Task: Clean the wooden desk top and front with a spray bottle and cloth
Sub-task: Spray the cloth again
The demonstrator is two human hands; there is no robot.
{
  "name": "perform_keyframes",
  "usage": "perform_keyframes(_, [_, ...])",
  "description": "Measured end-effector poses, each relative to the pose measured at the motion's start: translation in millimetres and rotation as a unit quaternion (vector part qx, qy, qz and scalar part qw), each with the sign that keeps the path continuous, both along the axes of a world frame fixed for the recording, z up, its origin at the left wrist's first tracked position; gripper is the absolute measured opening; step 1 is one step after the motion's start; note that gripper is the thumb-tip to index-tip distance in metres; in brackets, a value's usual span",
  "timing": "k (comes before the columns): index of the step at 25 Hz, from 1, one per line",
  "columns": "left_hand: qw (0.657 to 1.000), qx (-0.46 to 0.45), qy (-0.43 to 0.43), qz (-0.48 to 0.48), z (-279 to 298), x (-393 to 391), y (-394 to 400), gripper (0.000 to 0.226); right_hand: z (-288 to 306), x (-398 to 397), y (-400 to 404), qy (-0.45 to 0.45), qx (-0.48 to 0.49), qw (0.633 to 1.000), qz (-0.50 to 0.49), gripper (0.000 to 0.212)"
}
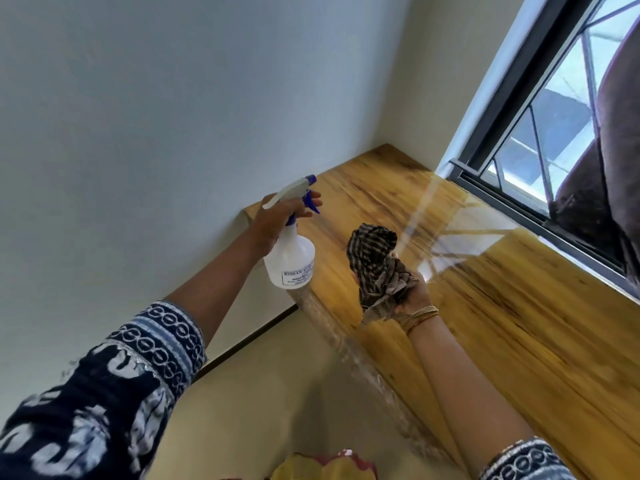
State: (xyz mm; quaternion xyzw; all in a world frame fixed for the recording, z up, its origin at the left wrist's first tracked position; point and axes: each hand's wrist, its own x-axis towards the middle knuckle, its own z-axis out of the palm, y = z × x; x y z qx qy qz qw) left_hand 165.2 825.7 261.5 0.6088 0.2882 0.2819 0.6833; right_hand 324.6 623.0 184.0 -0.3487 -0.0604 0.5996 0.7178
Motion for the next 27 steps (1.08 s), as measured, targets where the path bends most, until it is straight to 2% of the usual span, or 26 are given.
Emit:
perform_keyframes(4, [1.0, 0.001, -0.004, 0.028, -6, 38, 6, 0.036, 8, 27, 6, 0.007, -0.007, 1.0, 0.012, 0.069])
perform_keyframes(7, [0.999, -0.012, 0.013, 0.044, -15, 58, 5, 0.033, 22, 32, 7, -0.011, 0.001, 1.0, 0.009, 0.032])
perform_keyframes(8, [0.998, -0.016, 0.016, 0.053, -17, 63, 6, 0.03, 20, 37, 8, -0.012, -0.006, 1.0, -0.003, 0.031])
perform_keyframes(10, [0.997, -0.027, 0.024, 0.074, -21, 71, 8, 0.04, 10, 47, 12, -0.002, -0.04, 0.999, 0.002, 0.038])
perform_keyframes(11, [0.996, -0.033, 0.026, 0.079, -23, 73, 7, 0.042, 3, 51, 15, 0.005, -0.054, 0.999, 0.002, 0.05])
perform_keyframes(12, [0.995, -0.039, 0.029, 0.082, -23, 75, 5, 0.038, -4, 55, 17, 0.012, -0.061, 0.998, 0.002, 0.063])
perform_keyframes(14, [0.996, -0.039, 0.022, 0.079, -26, 78, 5, 0.036, -8, 57, 17, 0.013, -0.064, 0.998, 0.009, 0.073])
perform_keyframes(18, [0.998, -0.017, 0.023, 0.063, -34, 73, 12, 0.045, -13, 57, 18, 0.016, -0.047, 0.999, 0.008, 0.075])
perform_keyframes(21, [0.996, 0.028, 0.076, 0.044, -35, 60, 9, 0.036, -14, 49, 17, 0.014, -0.058, 0.998, 0.012, 0.075])
perform_keyframes(22, [0.994, 0.049, 0.092, 0.041, -36, 55, 8, 0.042, -13, 44, 16, 0.017, -0.046, 0.999, 0.019, 0.074])
perform_keyframes(25, [0.985, 0.088, 0.135, 0.064, -43, 36, 4, 0.078, -6, 25, 14, 0.012, -0.027, 0.999, 0.023, 0.073])
perform_keyframes(27, [0.982, 0.083, 0.152, 0.081, -50, 21, -1, 0.087, -4, 11, 13, 0.013, -0.027, 0.999, 0.014, 0.068])
